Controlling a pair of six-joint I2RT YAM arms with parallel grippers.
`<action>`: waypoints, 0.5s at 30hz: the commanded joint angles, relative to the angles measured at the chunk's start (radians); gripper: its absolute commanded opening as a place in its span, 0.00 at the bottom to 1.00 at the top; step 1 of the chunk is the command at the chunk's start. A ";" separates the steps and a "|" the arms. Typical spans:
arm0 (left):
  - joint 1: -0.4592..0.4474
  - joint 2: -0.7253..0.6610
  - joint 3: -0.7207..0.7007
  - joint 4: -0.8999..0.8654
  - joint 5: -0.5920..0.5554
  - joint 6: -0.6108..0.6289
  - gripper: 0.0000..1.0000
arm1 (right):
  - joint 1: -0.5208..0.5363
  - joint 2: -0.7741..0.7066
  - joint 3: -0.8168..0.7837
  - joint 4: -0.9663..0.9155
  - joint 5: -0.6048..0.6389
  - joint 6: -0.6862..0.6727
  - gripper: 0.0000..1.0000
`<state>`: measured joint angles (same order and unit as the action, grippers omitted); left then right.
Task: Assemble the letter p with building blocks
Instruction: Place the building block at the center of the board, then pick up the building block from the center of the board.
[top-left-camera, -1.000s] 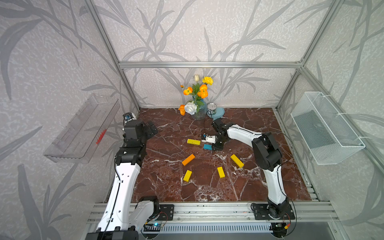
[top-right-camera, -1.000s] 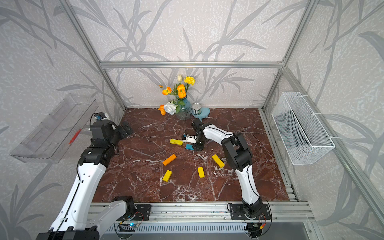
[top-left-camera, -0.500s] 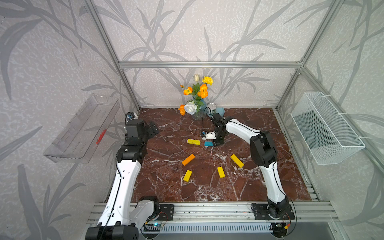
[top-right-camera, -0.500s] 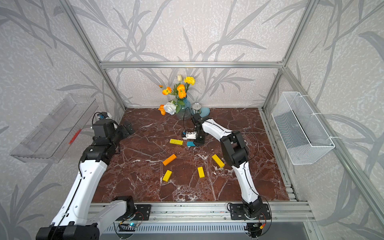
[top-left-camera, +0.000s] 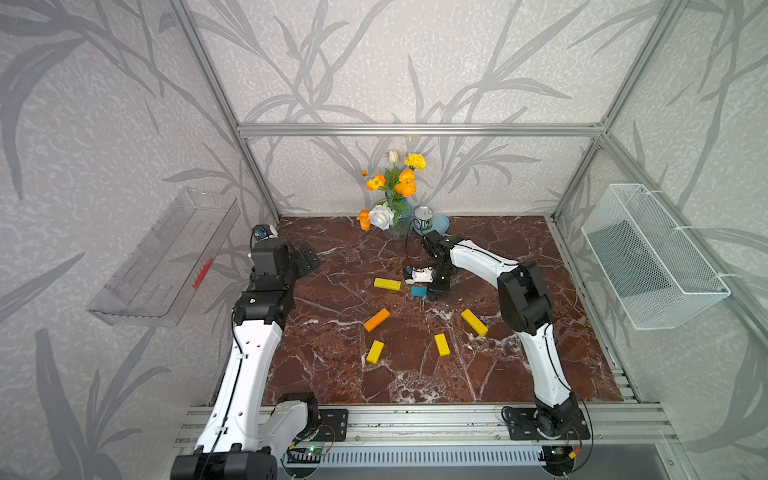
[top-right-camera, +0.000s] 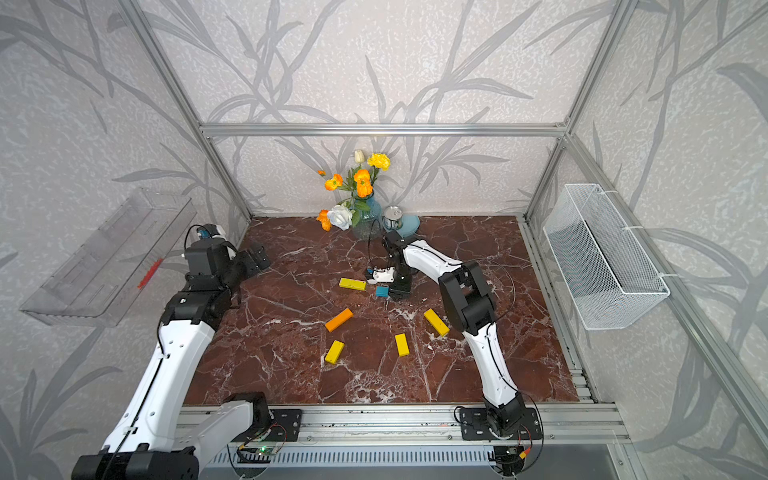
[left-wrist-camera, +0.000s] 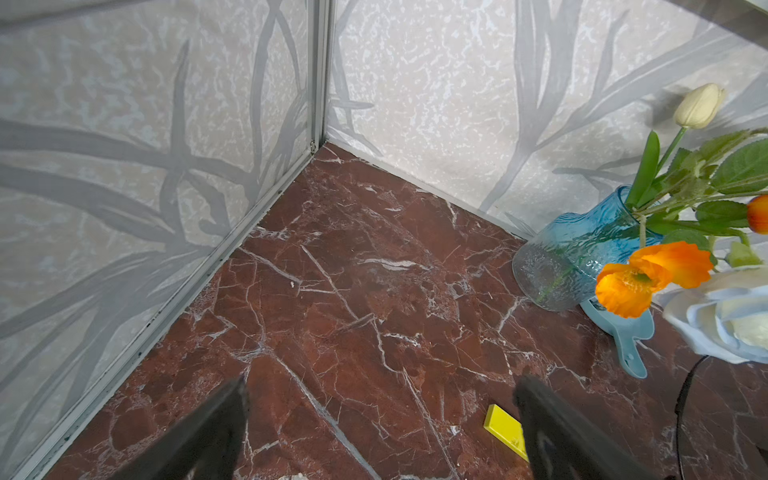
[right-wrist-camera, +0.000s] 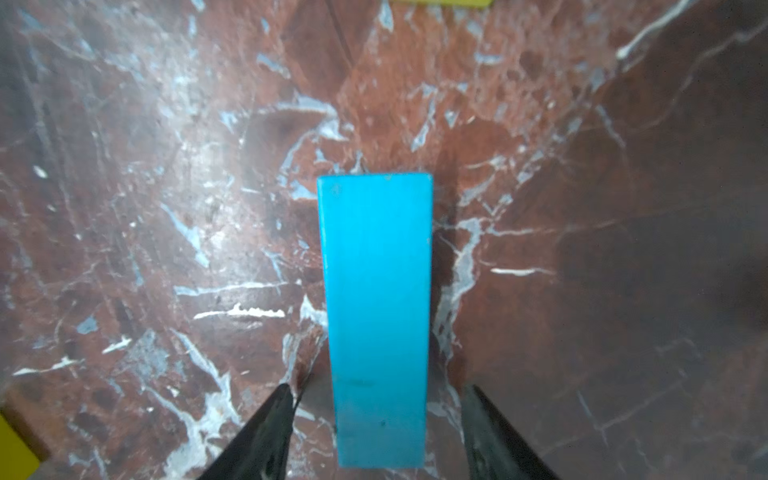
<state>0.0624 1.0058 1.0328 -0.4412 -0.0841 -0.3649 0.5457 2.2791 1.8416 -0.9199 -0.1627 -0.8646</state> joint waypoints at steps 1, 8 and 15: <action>0.008 -0.013 0.030 0.007 0.069 0.035 1.00 | -0.019 -0.110 -0.012 0.035 -0.033 0.088 0.67; 0.007 0.008 0.037 -0.023 0.191 0.078 1.00 | 0.009 -0.276 -0.172 0.062 0.063 0.272 0.73; -0.137 0.202 0.156 -0.253 0.322 0.249 1.00 | -0.018 -0.505 -0.439 0.269 -0.014 0.599 0.75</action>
<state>-0.0002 1.1507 1.1542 -0.5560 0.1864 -0.2241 0.5667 1.8744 1.4723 -0.7444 -0.1143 -0.4671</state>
